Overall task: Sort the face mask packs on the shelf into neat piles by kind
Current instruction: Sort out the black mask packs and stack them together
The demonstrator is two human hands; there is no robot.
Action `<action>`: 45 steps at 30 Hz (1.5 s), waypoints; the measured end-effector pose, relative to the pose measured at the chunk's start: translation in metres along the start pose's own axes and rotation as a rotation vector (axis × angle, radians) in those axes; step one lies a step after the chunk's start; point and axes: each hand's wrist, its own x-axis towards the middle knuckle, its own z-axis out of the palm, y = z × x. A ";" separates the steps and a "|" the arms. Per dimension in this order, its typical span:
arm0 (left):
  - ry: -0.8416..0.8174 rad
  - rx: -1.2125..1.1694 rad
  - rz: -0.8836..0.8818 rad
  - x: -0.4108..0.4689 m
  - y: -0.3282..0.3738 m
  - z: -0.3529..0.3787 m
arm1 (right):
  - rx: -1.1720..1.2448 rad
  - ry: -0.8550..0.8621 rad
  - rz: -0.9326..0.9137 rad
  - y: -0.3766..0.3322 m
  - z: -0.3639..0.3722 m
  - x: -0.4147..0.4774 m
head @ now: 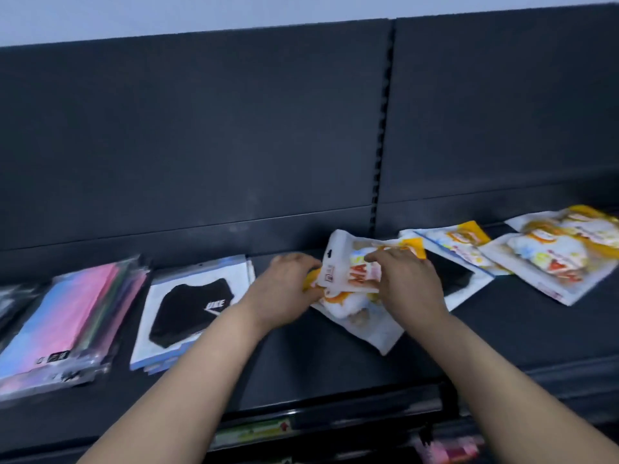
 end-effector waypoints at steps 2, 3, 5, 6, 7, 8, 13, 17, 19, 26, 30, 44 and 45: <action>-0.023 -0.015 0.051 0.018 0.029 0.013 | -0.045 -0.005 0.077 0.037 -0.009 -0.006; -0.029 -0.013 0.070 0.026 0.040 0.019 | -0.056 -0.017 0.106 0.054 -0.012 -0.008; -0.041 0.004 0.094 0.040 0.063 0.032 | -0.083 -0.051 0.163 0.086 -0.017 -0.011; -0.053 0.010 0.093 0.045 0.074 0.038 | -0.093 -0.069 0.195 0.100 -0.020 -0.012; -0.067 0.020 0.085 0.051 0.085 0.044 | -0.093 -0.090 0.231 0.112 -0.022 -0.011; -0.076 0.035 0.081 0.055 0.094 0.048 | -0.081 -0.121 0.272 0.123 -0.024 -0.009; -0.167 0.103 -0.050 0.065 0.123 0.064 | 0.003 -0.288 0.361 0.148 -0.020 0.007; -0.224 0.117 -0.147 0.066 0.129 0.072 | 0.177 -0.424 0.400 0.162 -0.014 0.014; -0.223 0.118 -0.175 0.067 0.129 0.074 | 0.260 -0.396 0.413 0.174 -0.018 0.015; -0.213 0.086 -0.258 0.086 0.143 0.088 | 0.629 -0.016 0.559 0.239 -0.056 0.027; -0.192 0.046 -0.263 0.103 0.160 0.099 | 0.938 0.172 0.603 0.259 -0.069 0.025; 0.554 -1.948 -0.587 0.093 0.204 0.071 | 1.555 0.016 0.623 0.166 -0.038 0.023; 0.603 -1.923 -0.595 0.088 0.200 0.069 | 1.523 -0.028 0.603 0.153 -0.034 0.022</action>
